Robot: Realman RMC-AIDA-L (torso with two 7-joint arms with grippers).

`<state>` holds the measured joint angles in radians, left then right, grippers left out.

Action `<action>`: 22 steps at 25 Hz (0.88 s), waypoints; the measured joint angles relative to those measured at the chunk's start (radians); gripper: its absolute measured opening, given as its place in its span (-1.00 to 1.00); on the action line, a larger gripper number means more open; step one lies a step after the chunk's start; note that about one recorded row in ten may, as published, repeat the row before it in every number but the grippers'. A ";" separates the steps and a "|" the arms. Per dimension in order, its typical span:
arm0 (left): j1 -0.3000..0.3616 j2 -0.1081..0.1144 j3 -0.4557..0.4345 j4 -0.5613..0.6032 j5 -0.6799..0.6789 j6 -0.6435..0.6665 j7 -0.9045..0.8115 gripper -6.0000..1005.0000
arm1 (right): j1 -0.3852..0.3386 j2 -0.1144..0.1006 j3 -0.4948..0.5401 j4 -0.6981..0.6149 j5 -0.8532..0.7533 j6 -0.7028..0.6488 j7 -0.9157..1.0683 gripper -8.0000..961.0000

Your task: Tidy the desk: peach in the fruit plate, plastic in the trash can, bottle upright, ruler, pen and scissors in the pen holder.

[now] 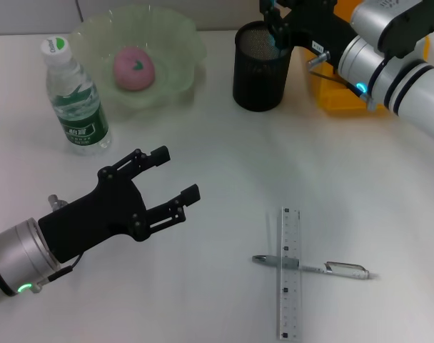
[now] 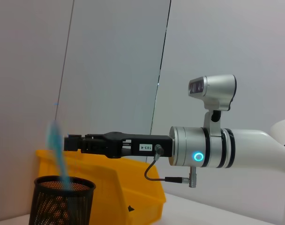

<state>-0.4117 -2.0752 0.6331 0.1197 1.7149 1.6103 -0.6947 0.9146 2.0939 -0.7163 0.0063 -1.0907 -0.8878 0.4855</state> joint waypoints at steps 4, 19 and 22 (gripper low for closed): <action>0.002 0.000 0.002 0.000 0.000 0.000 0.000 0.65 | -0.004 0.000 0.001 0.000 0.001 -0.004 0.006 -0.34; 0.004 0.001 0.000 0.000 0.000 0.002 0.010 0.66 | -0.020 0.000 0.027 -0.002 0.008 -0.022 0.010 0.56; 0.004 0.001 -0.001 0.001 0.000 0.002 0.011 0.66 | -0.040 0.000 0.062 -0.007 0.009 -0.070 0.011 0.57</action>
<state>-0.4079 -2.0741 0.6325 0.1203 1.7150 1.6123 -0.6842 0.8745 2.0938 -0.6543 -0.0006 -1.0819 -0.9583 0.4962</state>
